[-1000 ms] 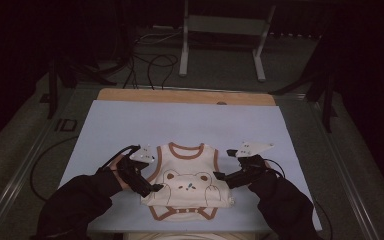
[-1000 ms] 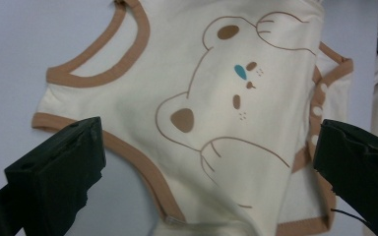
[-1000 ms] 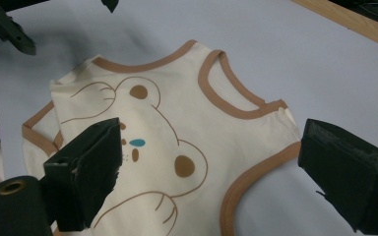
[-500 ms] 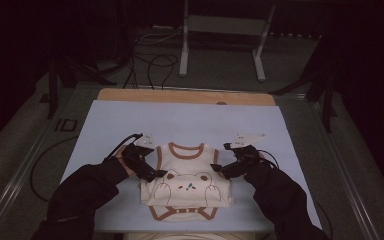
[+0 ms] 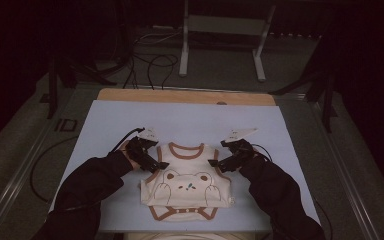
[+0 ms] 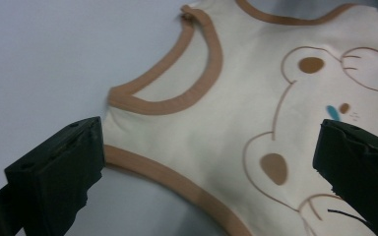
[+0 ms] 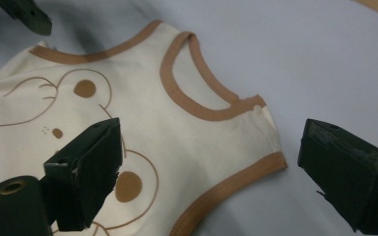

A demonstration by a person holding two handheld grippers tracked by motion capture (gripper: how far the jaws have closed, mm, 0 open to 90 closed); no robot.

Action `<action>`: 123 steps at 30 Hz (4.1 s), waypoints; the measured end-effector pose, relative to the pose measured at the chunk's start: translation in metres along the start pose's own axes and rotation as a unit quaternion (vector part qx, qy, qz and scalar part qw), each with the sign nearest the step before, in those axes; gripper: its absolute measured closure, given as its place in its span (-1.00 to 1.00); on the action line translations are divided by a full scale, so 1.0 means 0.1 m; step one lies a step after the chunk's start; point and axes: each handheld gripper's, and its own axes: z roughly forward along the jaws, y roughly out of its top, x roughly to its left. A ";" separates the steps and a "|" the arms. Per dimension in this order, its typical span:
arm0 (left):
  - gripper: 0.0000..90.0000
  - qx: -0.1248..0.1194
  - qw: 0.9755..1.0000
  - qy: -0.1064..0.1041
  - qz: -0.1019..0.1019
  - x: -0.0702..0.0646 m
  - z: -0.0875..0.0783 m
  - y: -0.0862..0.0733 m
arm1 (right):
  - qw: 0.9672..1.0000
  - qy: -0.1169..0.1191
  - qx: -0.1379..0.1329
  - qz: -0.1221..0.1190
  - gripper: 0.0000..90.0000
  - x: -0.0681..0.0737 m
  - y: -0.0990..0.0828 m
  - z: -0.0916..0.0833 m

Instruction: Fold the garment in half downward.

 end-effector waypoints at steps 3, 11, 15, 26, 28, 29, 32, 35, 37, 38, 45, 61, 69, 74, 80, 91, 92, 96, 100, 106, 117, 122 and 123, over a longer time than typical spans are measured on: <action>-1.00 0.003 1.000 0.004 -0.003 0.04 0.03 -0.01 | 1.000 -0.001 0.003 0.005 -0.78 -0.04 -0.01 0.04; -1.00 0.023 1.000 0.015 -0.013 0.16 0.11 -0.03 | 1.000 -0.005 0.017 0.010 -0.78 -0.14 -0.02 0.15; -1.00 0.024 1.000 0.001 -0.017 0.22 0.16 -0.04 | 1.000 0.000 0.025 0.018 -0.78 -0.20 -0.04 0.20; -1.00 0.044 0.999 0.004 -0.026 0.34 0.28 -0.05 | 0.998 0.005 0.040 0.038 -0.73 -0.31 -0.08 0.35; -1.00 0.047 0.999 0.012 -0.022 0.35 0.30 -0.05 | 0.998 0.000 0.042 0.045 -0.71 -0.34 -0.08 0.37; -0.93 0.049 0.998 0.017 -0.022 0.35 0.31 -0.04 | 0.998 -0.001 0.042 0.047 -0.70 -0.35 -0.09 0.39; -0.85 0.044 0.999 0.020 -0.021 0.36 0.33 -0.03 | 0.998 -0.004 0.051 0.042 -0.67 -0.36 -0.10 0.43; -0.80 0.045 0.998 0.029 -0.022 0.38 0.35 -0.02 | 0.998 -0.014 0.056 0.038 -0.60 -0.38 -0.12 0.47; -0.74 0.045 0.998 0.030 -0.022 0.40 0.36 -0.02 | 0.997 -0.018 0.060 0.043 -0.55 -0.40 -0.12 0.49; -0.74 0.047 0.998 0.032 -0.021 0.40 0.36 -0.02 | 0.997 -0.020 0.059 0.042 -0.54 -0.41 -0.13 0.50; -0.47 0.053 0.998 0.034 -0.012 0.43 0.42 -0.06 | 0.997 -0.028 0.064 0.034 -0.32 -0.43 -0.13 0.57; 0.19 0.061 0.997 0.037 0.000 0.36 0.44 -0.04 | 0.995 -0.033 0.091 0.005 0.22 -0.36 -0.11 0.60; 0.53 0.057 0.998 0.028 -0.006 0.32 0.44 -0.04 | 0.995 -0.027 0.095 0.003 0.62 -0.29 -0.10 0.60; 0.73 0.060 0.998 0.015 -0.012 0.32 0.44 -0.03 | 0.995 -0.022 0.101 0.002 0.80 -0.27 -0.08 0.60; 0.88 0.061 0.998 0.010 -0.005 0.31 0.44 -0.02 | 0.995 -0.023 0.100 0.002 0.83 -0.27 -0.08 0.60; 0.89 0.043 0.999 0.018 0.002 0.29 0.36 0.01 | 0.996 -0.022 0.083 0.000 0.83 -0.28 -0.03 0.52; 0.89 0.042 0.999 0.017 0.003 0.29 0.35 0.02 | 0.996 -0.024 0.083 0.001 0.83 -0.28 -0.03 0.52; 0.89 0.033 0.999 0.017 0.001 0.28 0.30 0.06 | 0.997 -0.025 0.078 0.000 0.83 -0.29 -0.01 0.48; 0.89 0.031 0.999 0.019 0.006 0.28 0.26 0.09 | 0.997 -0.026 0.073 0.000 0.83 -0.29 0.02 0.45; 0.89 0.024 0.999 0.021 0.009 0.26 0.19 0.14 | 0.998 -0.026 0.066 -0.002 0.83 -0.29 0.07 0.39; 0.89 0.006 0.999 0.028 0.022 0.26 0.02 0.25 | 0.998 -0.033 0.049 -0.006 0.83 -0.29 0.17 0.29; 0.89 -0.004 0.999 0.031 0.023 0.27 -0.05 0.32 | 0.998 -0.038 0.040 -0.009 0.83 -0.32 0.24 0.23; 0.89 -0.004 0.999 0.033 0.026 0.27 -0.06 0.33 | 0.999 -0.038 0.037 -0.006 0.83 -0.32 0.25 0.22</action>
